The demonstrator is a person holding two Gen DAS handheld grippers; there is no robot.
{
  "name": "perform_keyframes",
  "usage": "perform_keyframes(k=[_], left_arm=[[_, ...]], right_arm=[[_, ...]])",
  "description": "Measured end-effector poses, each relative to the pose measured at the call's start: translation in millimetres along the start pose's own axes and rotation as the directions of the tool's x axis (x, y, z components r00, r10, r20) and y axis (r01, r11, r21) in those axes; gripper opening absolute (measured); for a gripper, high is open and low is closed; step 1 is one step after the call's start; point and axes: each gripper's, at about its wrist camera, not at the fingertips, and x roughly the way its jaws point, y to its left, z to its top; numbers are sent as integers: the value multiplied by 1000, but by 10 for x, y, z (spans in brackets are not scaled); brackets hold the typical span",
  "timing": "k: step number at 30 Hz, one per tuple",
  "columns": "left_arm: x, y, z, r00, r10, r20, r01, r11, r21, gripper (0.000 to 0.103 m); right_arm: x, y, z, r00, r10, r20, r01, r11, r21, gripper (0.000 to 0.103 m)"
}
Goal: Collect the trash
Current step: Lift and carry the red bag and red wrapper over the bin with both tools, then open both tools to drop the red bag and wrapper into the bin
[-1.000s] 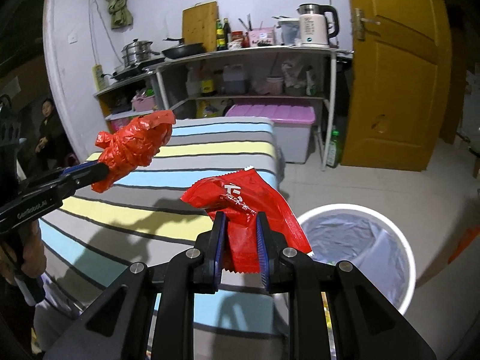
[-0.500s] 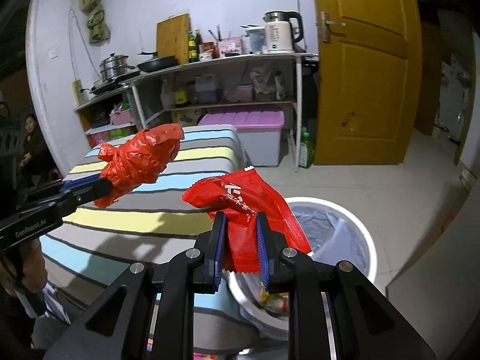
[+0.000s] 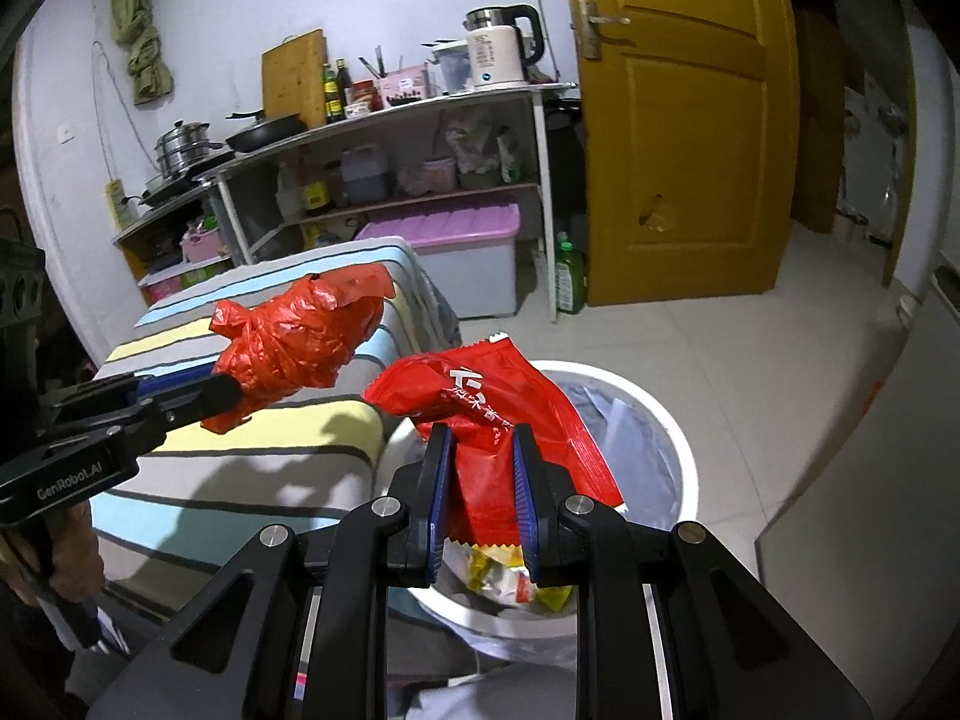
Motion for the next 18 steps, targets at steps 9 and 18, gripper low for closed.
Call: perform_keyframes(k=[9, 18], left_arm=[[329, -125, 38, 998, -27, -51, 28, 999, 19, 20], [632, -120, 25, 994, -30, -109, 34, 999, 33, 20]], right_arm=[[119, -163, -56, 999, -13, -31, 14, 999, 31, 20], [293, -329, -108, 997, -26, -76, 31, 998, 61, 21]])
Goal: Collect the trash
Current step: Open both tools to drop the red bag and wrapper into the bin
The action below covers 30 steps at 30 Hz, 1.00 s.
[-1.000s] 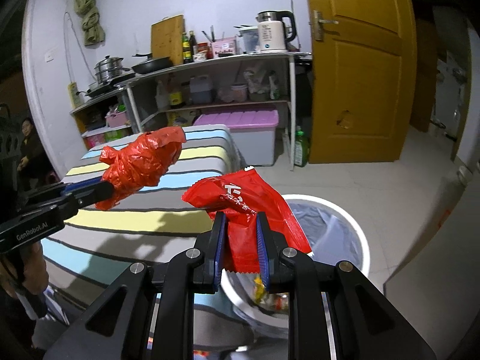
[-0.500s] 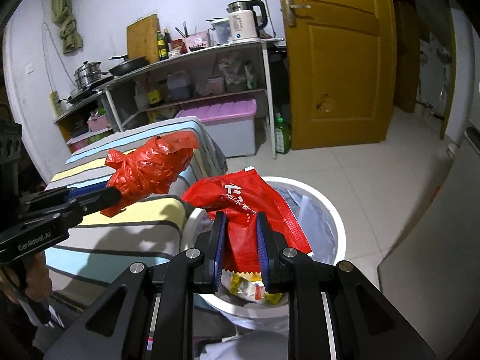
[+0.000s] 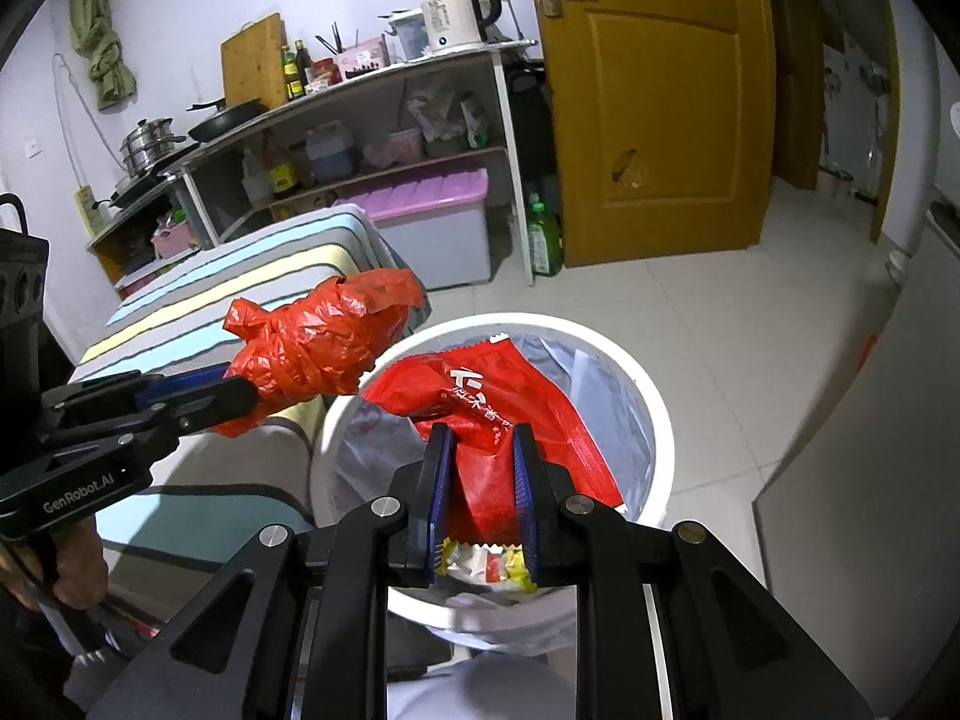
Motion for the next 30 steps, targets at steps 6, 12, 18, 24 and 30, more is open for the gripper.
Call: perform_keyframes(k=[6, 12, 18, 24, 30], left_arm=[[186, -12, 4, 1000, 1, -25, 0, 1000, 8, 20], [317, -10, -18, 999, -14, -42, 14, 1000, 2, 21], [281, 25, -33, 999, -21, -34, 20, 1000, -10, 21], [93, 53, -59, 1000, -23, -3, 23, 1000, -21, 21], [-181, 46, -101, 999, -21, 36, 22, 999, -29, 21]], right_arm=[[136, -53, 10, 999, -21, -33, 21, 1000, 11, 21], [224, -96, -10, 998, -31, -54, 32, 999, 15, 22], [202, -68, -16, 999, -24, -44, 24, 1000, 10, 35], [104, 46, 7, 1000, -13, -23, 13, 1000, -8, 35], [-91, 266, -2, 1000, 3, 19, -2, 999, -39, 35]])
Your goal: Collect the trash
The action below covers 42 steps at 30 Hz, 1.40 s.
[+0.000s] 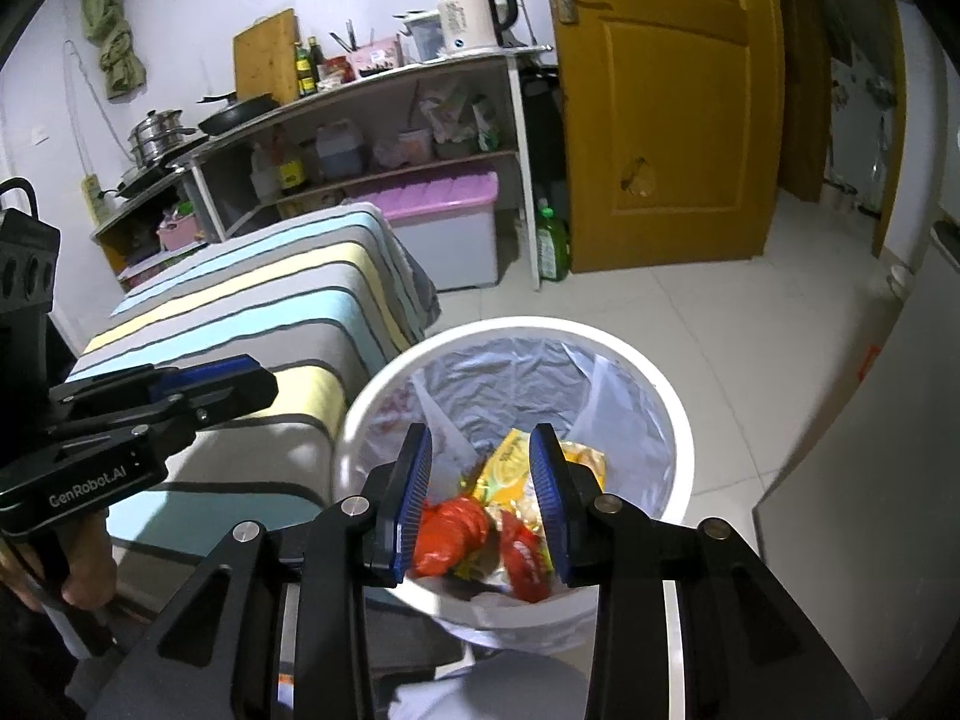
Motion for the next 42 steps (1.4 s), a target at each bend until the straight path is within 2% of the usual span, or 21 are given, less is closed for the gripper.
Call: perform_keyframes(k=[11, 20, 24, 29, 42], left_arm=[[-518, -13, -185, 998, 18, 61, -18, 1000, -6, 24], [-862, -105, -361, 995, 38, 97, -38, 999, -4, 25], [-1007, -149, -437, 992, 47, 115, -46, 999, -4, 32], [-1183, -197, -536, 988, 70, 137, -70, 998, -6, 32], [-1394, -260, -770, 979, 131, 157, -128, 991, -30, 32]], right_arm=[[-356, 358, -69, 997, 37, 65, -35, 999, -34, 35], [-599, 554, -209, 995, 61, 81, -57, 997, -54, 35], [-711, 612, -302, 994, 64, 86, -59, 996, -64, 35], [-835, 665, -389, 994, 67, 92, -61, 996, -71, 35], [-1031, 732, -587, 991, 38, 125, -26, 995, -95, 36]])
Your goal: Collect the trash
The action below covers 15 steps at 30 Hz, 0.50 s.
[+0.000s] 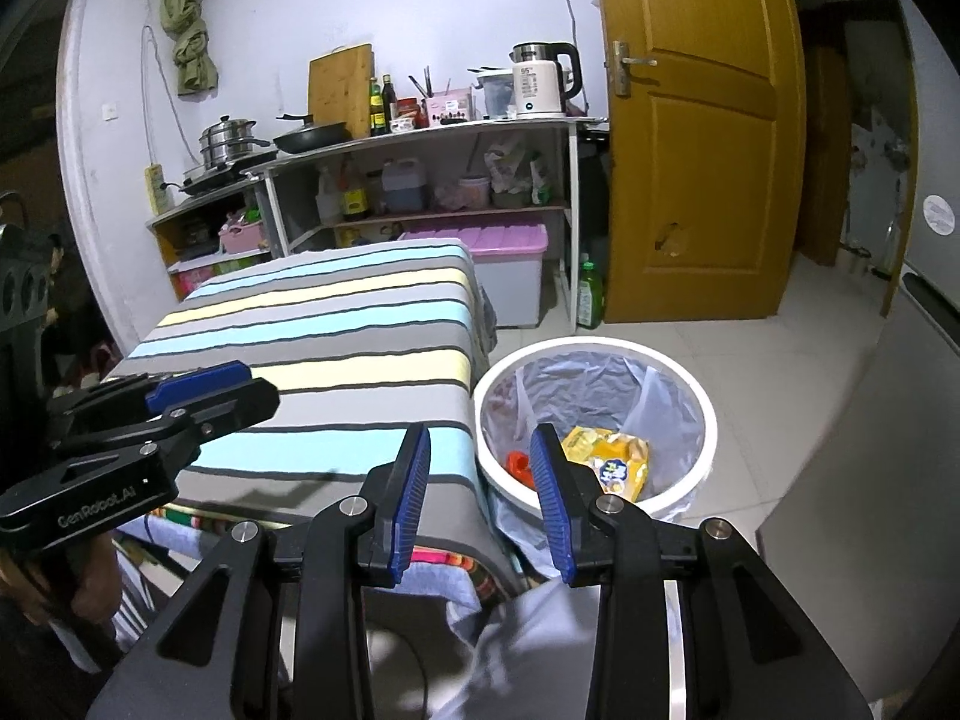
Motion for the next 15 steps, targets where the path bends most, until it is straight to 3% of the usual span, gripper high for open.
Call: perform_keyframes(k=[15], left_arm=[[20, 22, -89, 999, 40, 0, -40, 999, -12, 32]], right_arm=[[-13, -7, -63, 1000, -7, -2, 7, 1000, 6, 37]])
